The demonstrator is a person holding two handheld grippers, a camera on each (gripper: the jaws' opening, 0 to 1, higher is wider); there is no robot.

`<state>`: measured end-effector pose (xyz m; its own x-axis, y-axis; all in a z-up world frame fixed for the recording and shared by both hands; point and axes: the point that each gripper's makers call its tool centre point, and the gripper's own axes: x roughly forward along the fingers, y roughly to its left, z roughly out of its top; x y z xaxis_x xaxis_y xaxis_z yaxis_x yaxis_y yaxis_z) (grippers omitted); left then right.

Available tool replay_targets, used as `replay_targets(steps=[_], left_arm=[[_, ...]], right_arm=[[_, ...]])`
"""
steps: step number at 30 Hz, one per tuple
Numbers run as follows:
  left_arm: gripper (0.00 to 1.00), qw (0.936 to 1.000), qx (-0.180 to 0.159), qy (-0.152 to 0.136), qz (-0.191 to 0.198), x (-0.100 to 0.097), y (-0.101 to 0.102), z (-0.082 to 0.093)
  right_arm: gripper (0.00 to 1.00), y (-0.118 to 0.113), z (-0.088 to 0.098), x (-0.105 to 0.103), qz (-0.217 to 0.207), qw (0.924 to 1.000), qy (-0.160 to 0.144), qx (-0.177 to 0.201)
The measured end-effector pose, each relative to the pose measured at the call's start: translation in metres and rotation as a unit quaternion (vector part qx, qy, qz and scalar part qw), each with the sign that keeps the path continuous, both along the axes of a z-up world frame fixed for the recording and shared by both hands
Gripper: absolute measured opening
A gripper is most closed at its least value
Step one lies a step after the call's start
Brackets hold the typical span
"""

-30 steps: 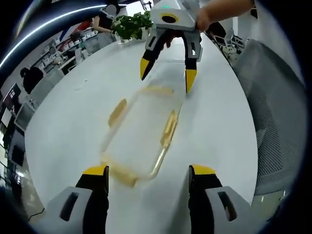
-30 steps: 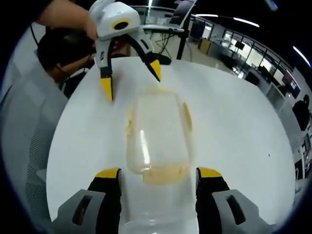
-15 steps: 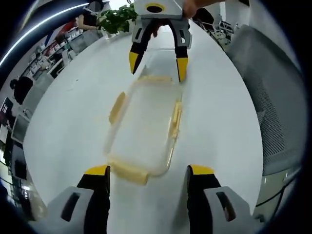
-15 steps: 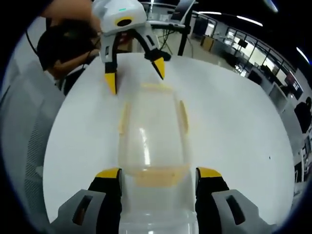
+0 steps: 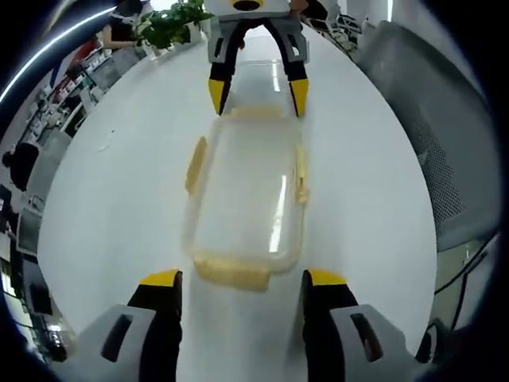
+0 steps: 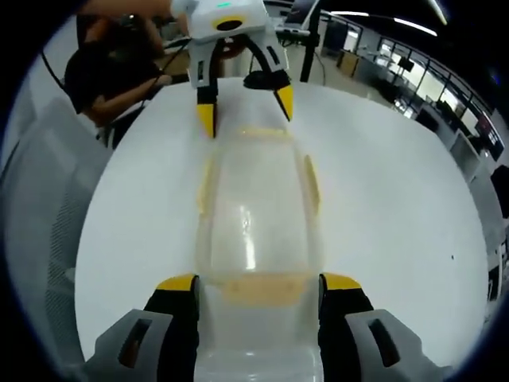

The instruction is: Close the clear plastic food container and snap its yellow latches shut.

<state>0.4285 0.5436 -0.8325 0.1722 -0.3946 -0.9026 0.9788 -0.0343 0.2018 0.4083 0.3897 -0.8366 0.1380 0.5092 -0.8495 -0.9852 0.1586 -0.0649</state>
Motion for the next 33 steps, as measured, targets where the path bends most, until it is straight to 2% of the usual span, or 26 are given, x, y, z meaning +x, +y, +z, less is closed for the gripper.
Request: replay_targets(steps=[10,11,13,14,22,23,25,33], left_arm=[[0.57,0.9994,0.013,0.013,-0.031,0.007,-0.004,-0.002],[0.55,0.9993,0.012,0.016,-0.031,0.007,-0.005,-0.002],[0.43,0.9979,0.024,0.033,-0.049,0.001,-0.002,-0.004],[0.39,0.9987,0.014,0.027,-0.041,0.004,-0.005,-0.003],[0.39,0.9987,0.009,0.038,-0.034,0.004,-0.003,-0.003],[0.39,0.9987,0.009,0.038,-0.034,0.004,-0.003,-0.002],[0.39,0.9988,0.011,0.042,-0.025,0.004,-0.001,-0.003],[0.39,0.9984,0.023,0.041,-0.031,0.003,-0.003,-0.005]], right_arm=[[0.58,-0.002,-0.005,0.003,0.006,0.9998,0.015,-0.015],[0.58,-0.003,-0.005,0.002,0.007,0.9997,0.018,-0.016],[0.57,-0.003,-0.006,0.001,0.011,0.9995,0.02,-0.021],[0.56,-0.003,-0.007,0.0,0.013,0.9994,0.02,-0.023],[0.52,-0.004,-0.009,-0.001,0.009,0.9991,0.033,-0.024],[0.51,-0.004,-0.009,-0.001,0.009,0.9991,0.034,-0.024],[0.4,-0.006,-0.008,-0.002,0.021,0.9987,0.034,-0.031],[0.4,-0.007,-0.008,-0.001,0.017,0.9988,0.031,-0.033]])
